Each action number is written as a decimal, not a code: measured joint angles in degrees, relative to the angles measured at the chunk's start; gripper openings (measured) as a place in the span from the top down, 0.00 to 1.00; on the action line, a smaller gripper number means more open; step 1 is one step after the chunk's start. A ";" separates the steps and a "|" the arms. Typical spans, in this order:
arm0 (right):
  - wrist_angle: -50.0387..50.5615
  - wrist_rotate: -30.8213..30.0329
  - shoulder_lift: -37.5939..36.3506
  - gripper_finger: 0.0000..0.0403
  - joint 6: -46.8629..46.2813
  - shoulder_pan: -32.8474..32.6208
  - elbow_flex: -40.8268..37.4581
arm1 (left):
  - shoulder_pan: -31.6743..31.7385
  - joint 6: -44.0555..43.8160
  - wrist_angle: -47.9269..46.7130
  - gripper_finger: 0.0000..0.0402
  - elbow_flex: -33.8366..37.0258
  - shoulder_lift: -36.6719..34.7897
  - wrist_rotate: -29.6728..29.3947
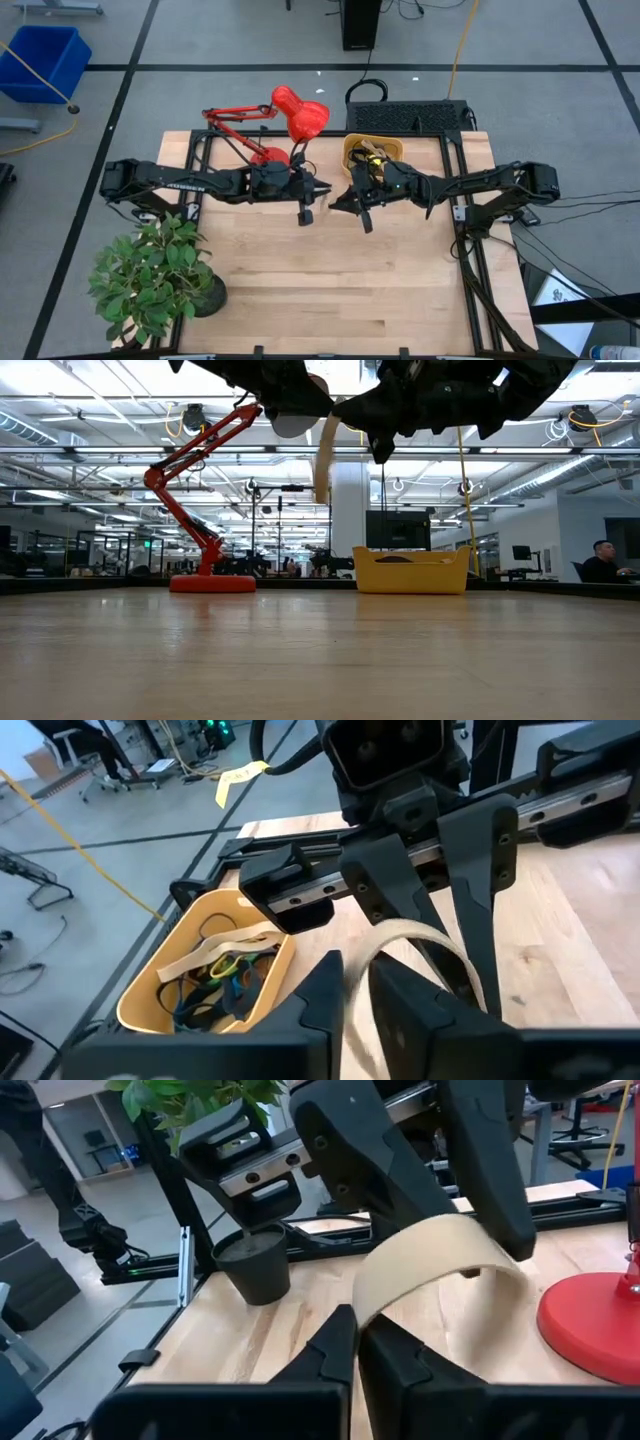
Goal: Pick and place rubber bands into bin
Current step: Put the white rubber band into the yellow container
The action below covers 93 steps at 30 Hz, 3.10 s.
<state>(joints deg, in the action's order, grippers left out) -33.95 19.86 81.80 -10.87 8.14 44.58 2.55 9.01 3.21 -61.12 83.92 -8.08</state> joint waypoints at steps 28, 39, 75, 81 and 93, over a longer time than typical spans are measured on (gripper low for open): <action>47.14 -15.32 -16.14 1.00 8.66 11.89 12.10 | 0.00 -20.08 -30.43 0.44 -0.04 0.02 -0.91; 56.75 -19.83 -14.83 1.00 13.09 24.60 19.58 | 0.07 -19.82 -26.66 0.43 -0.04 0.02 -0.98; 24.92 -19.74 -14.82 0.93 6.60 30.42 -10.14 | 0.07 -20.06 -24.99 0.43 0.00 0.02 -1.04; 25.90 -19.77 -14.82 0.85 5.34 30.40 -10.14 | 0.07 -20.04 -24.99 0.43 0.00 0.02 -1.04; 26.45 -19.78 -14.82 0.62 2.72 30.40 -10.14 | 0.07 -19.69 -24.99 0.43 0.00 0.02 -1.04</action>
<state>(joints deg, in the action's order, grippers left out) -7.51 0.08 66.98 -8.16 38.54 34.44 2.61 -10.68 -21.78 -61.12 83.94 -9.13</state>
